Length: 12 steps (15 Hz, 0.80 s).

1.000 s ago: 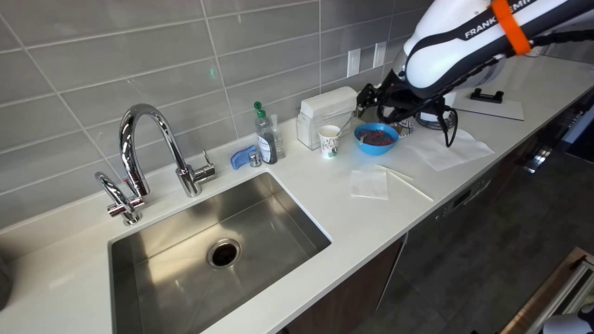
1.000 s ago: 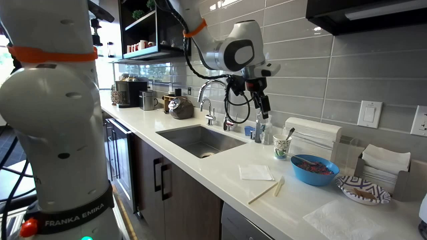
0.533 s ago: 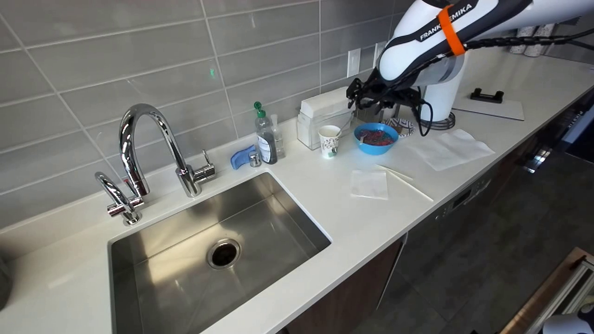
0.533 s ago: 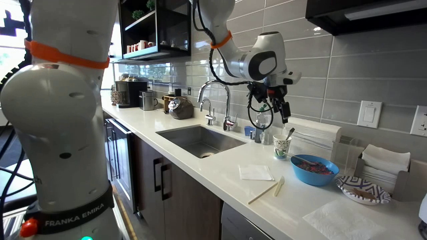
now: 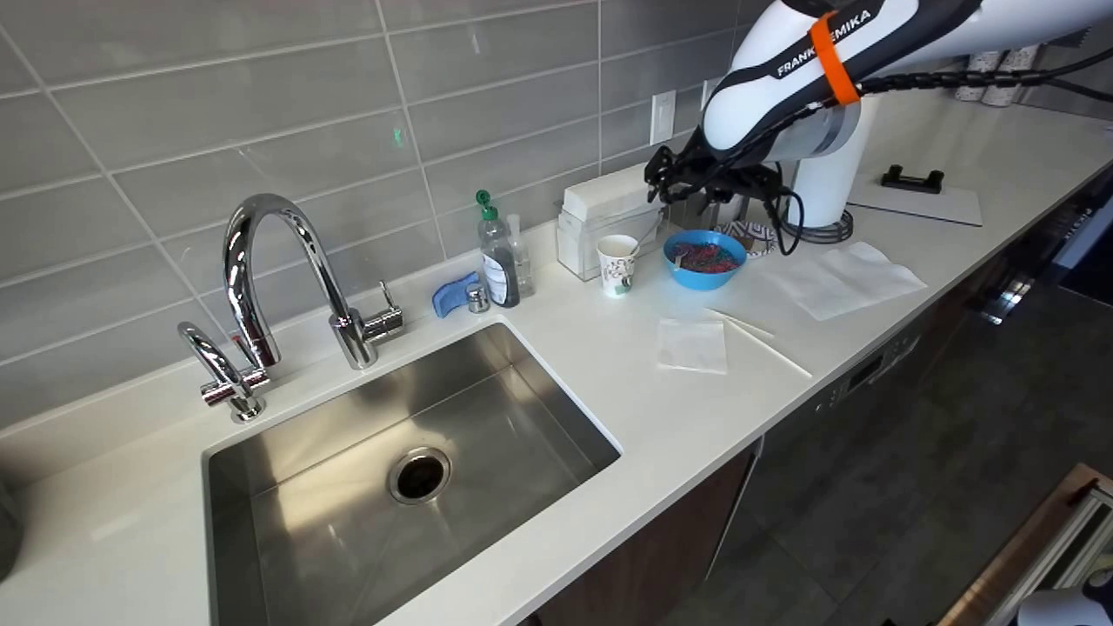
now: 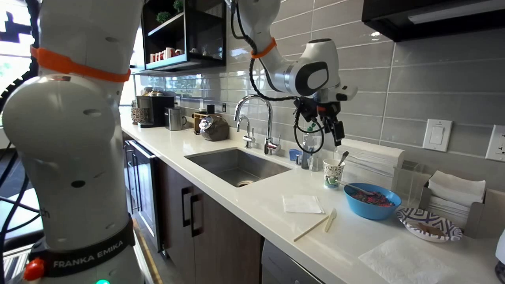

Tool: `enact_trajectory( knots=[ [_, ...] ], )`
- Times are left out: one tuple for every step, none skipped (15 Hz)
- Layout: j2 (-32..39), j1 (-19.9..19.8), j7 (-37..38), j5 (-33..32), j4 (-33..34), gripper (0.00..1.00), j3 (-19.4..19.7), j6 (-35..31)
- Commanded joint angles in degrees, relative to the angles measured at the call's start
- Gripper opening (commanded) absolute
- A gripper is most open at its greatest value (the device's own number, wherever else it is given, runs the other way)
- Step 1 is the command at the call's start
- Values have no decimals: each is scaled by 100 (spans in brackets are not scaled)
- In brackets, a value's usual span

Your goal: Pick up the spoon from the cup and put it in the bowl

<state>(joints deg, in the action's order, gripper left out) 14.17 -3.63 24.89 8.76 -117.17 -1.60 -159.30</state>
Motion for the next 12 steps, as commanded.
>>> enact_trajectory(
  knots=[
    [307, 20, -369, 510, 311, 100, 34, -33],
    [378, -3, -494, 623, 368, 100, 20, -68],
    [467, -32, -627, 743, 456, 100, -2, -74],
    [546, -62, -758, 855, 537, 100, -30, -34],
    [636, -97, -922, 959, 621, 100, -69, -58],
    [730, -128, -1051, 1050, 703, 100, -98, -88],
    [829, -135, -1148, 1071, 783, 100, -91, -149],
    [905, -155, -1216, 1121, 855, 100, -103, -120],
    [988, -165, -1279, 1127, 928, 98, -103, -137],
    [1070, -190, -1351, 1172, 1003, 90, -135, -149],
    [1141, -206, -1386, 1207, 1074, 90, -153, -168],
    [1223, -208, -1420, 1210, 1145, 81, -154, -211]
  ],
)
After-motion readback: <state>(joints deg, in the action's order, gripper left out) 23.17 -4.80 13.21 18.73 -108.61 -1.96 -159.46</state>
